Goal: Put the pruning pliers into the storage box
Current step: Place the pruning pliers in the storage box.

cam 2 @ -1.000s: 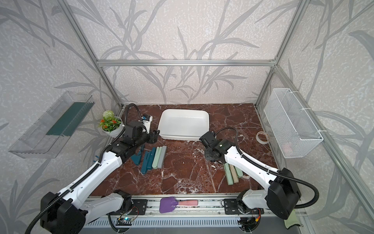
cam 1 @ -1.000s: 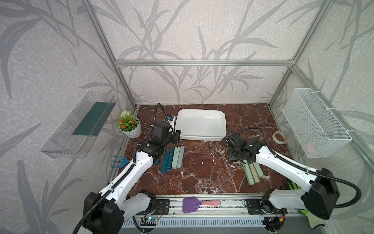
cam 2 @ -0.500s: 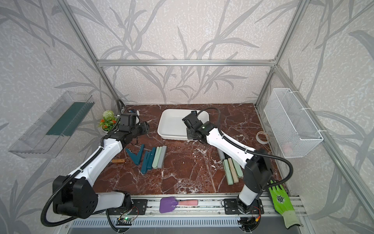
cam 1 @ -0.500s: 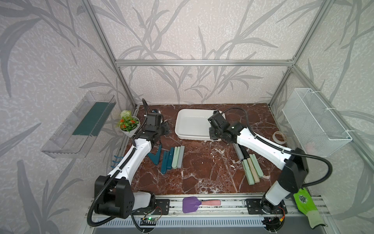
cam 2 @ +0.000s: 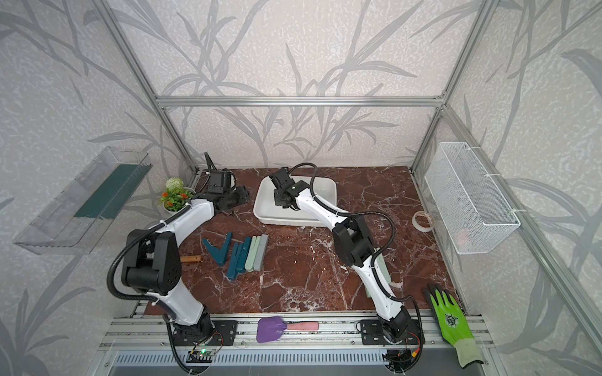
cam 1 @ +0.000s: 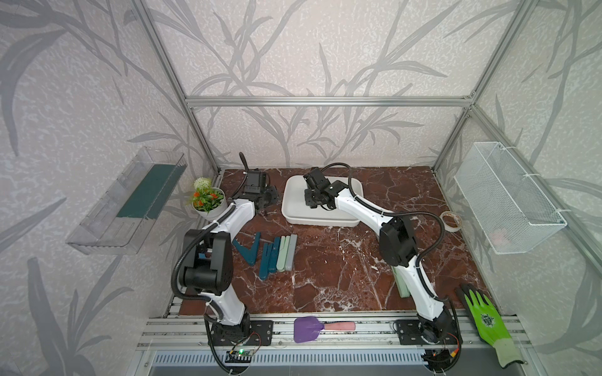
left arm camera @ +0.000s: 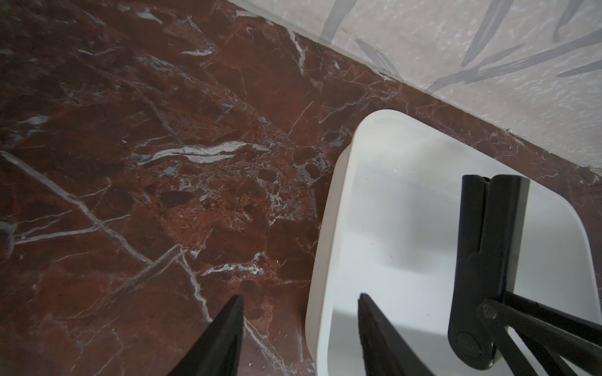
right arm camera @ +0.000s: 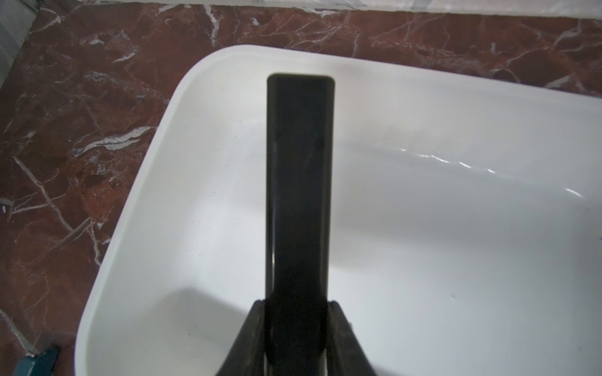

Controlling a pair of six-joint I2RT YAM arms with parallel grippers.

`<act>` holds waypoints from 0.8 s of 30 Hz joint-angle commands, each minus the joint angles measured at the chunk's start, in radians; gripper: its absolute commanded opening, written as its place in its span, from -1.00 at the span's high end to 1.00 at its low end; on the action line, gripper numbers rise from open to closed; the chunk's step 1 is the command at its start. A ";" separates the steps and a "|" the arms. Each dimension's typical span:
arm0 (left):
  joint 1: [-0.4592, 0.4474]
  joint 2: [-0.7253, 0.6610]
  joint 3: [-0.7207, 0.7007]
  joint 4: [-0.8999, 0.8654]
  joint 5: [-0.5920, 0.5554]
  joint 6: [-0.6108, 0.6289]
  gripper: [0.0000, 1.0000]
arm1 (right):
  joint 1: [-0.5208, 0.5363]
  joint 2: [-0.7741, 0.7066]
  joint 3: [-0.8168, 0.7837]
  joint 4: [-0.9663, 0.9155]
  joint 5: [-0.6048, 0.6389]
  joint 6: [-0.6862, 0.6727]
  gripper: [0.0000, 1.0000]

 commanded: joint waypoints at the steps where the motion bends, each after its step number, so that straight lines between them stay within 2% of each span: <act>1: 0.004 0.075 0.079 0.024 0.097 -0.024 -0.07 | 0.000 0.093 0.152 -0.031 -0.036 0.029 0.70; 4: 0.004 0.125 0.113 0.063 0.149 -0.049 -0.04 | 0.004 0.191 0.294 -0.065 -0.039 0.059 0.70; 9: 0.002 0.172 0.115 0.076 0.160 -0.049 0.10 | 0.006 0.312 0.462 -0.112 -0.029 0.134 0.69; 16: -0.018 0.188 0.047 0.149 0.229 -0.094 0.26 | 0.018 0.336 0.424 -0.032 -0.025 0.223 0.66; 24: -0.035 0.160 -0.018 0.164 0.242 -0.100 0.29 | 0.019 0.372 0.412 0.035 -0.034 0.315 0.56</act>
